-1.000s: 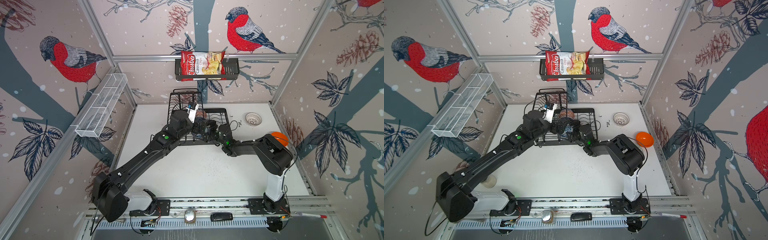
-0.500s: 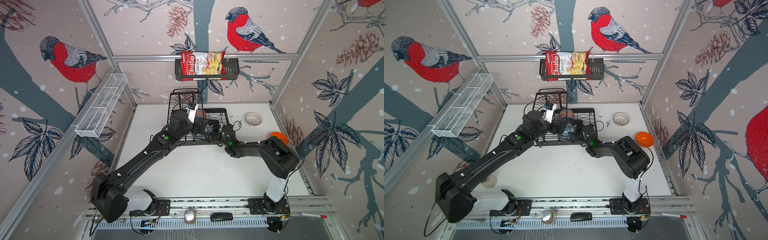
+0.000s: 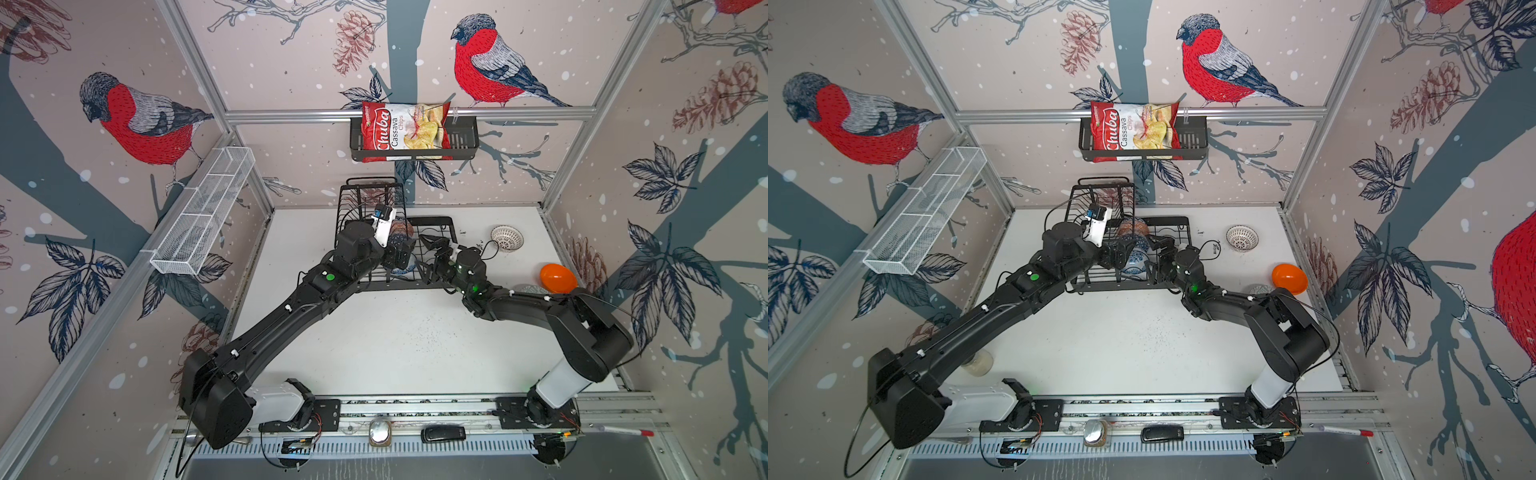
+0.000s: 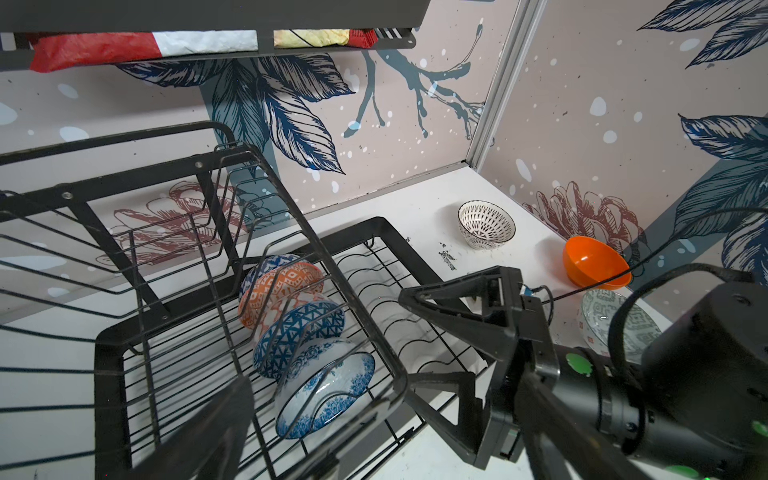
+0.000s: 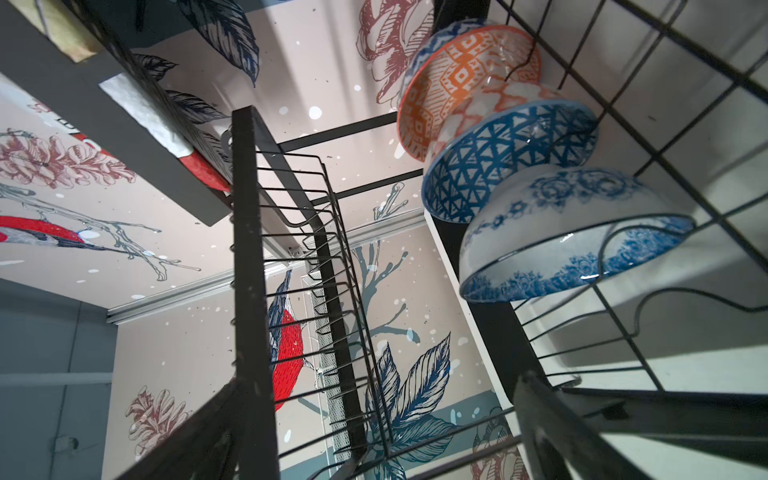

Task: Load the bowls into the dish rack
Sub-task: 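Open the right gripper and release the blue floral bowl in the rack, then move the right gripper over the green-patterned bowl while the left arm withdraws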

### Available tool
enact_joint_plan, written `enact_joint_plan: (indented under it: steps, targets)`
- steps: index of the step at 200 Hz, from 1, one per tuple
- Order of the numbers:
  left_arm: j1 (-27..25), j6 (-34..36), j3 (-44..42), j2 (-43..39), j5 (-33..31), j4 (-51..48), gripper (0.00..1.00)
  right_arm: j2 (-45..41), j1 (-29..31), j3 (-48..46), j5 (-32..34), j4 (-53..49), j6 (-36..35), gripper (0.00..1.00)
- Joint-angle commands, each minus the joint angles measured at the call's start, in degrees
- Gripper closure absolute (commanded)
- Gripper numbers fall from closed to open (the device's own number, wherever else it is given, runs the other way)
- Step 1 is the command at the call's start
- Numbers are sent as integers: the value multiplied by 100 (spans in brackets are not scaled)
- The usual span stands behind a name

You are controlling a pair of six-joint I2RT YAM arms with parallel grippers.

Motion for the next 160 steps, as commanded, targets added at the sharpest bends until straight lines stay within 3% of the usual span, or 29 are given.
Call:
enact_joint_plan:
  steps: [1, 62, 113, 160]
  targets:
    - [22, 186, 136, -46, 235, 193, 2, -307, -57, -140, 115, -227, -215, 0]
    - [-112, 69, 696, 204, 409, 104, 2, -1506, -438, -135, 193, -1566, -1345, 0]
    - [-611, 86, 1271, 679, 149, -65, 2, -2355, -1070, 319, 261, -3452, -2805, 0]
    - [-1267, 134, 1805, 1238, -121, -98, 2, -3011, -1712, 438, 970, -5017, -4205, 0]
